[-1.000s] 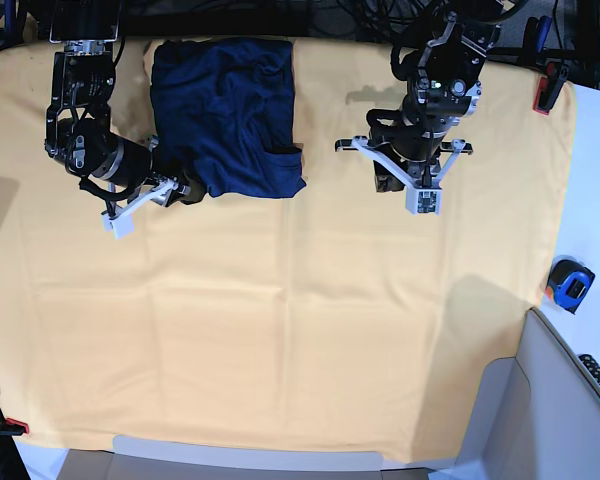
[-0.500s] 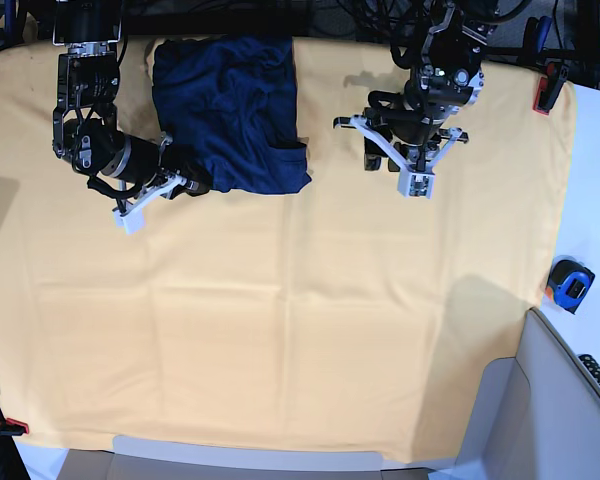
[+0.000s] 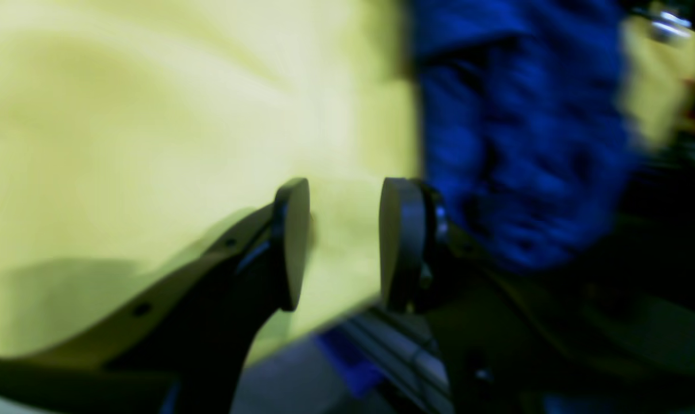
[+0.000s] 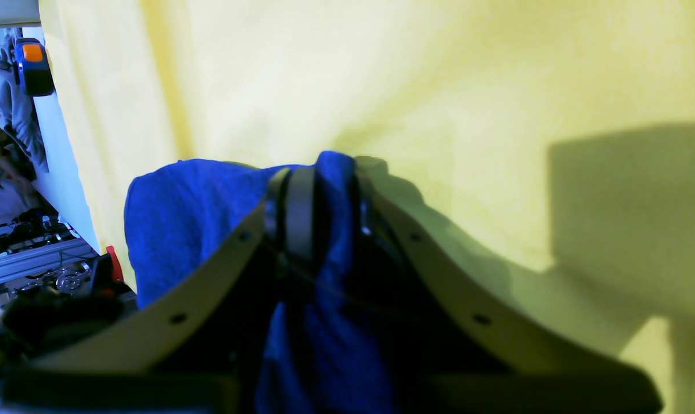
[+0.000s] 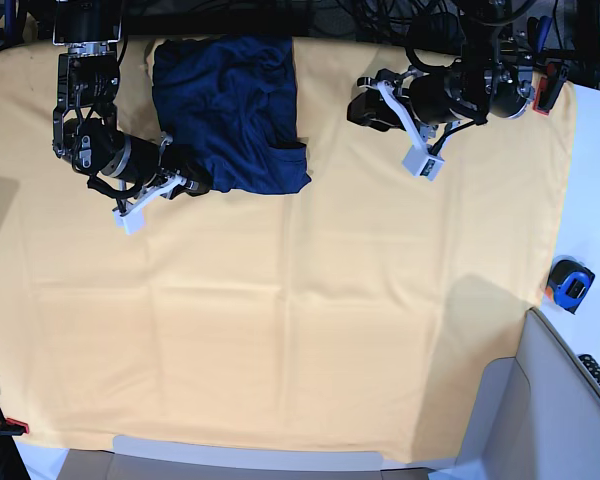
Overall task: Fold the T-shirt properly
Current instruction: 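Move the left gripper to the shirt's opposite side and grasp it, then pull the grasped shirt edge outward with the left gripper and release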
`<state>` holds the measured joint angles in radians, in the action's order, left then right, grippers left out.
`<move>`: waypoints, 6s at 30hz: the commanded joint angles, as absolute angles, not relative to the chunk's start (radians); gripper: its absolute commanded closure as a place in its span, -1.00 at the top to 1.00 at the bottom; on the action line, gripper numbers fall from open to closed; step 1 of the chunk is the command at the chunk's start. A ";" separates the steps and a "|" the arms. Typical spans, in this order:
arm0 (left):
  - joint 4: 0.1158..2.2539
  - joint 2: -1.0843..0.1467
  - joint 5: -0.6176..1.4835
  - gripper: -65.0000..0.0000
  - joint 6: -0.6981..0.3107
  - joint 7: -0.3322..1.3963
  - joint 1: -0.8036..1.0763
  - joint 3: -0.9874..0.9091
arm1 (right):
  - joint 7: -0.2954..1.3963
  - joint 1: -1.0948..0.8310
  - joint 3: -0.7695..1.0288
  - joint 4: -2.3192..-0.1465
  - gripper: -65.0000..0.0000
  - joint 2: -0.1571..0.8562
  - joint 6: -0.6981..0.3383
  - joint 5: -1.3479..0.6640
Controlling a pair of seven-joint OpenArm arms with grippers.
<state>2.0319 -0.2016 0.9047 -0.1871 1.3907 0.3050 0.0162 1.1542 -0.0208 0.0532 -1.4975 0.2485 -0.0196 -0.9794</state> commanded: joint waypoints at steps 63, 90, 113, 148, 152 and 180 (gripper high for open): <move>1.664 -0.245 1.273 0.35 -0.234 1.396 0.111 0.357 | 1.194 -0.033 0.045 -1.489 -1.00 0.249 -0.004 -0.931; 1.662 -0.292 1.175 0.34 -0.234 1.396 0.065 0.484 | 1.194 -0.028 0.045 -1.492 -1.00 0.243 0.002 -0.828; 1.598 -0.285 1.176 -0.82 -0.242 1.396 -0.010 0.579 | 1.194 -0.013 0.047 -1.491 -1.00 0.225 0.002 -0.828; 1.302 -0.300 1.173 -1.00 -0.234 1.282 -0.384 0.584 | 1.198 -0.114 0.220 -1.755 -1.00 0.240 0.005 -0.828; 1.254 -0.271 1.173 -1.00 -0.234 1.268 -0.387 0.585 | 1.198 -0.180 0.246 -1.796 -1.00 0.240 0.005 -0.828; 1.204 -0.042 0.714 -1.00 -0.239 1.239 -0.461 0.584 | 1.193 -0.432 0.265 -1.937 -1.00 0.200 0.005 -0.826</move>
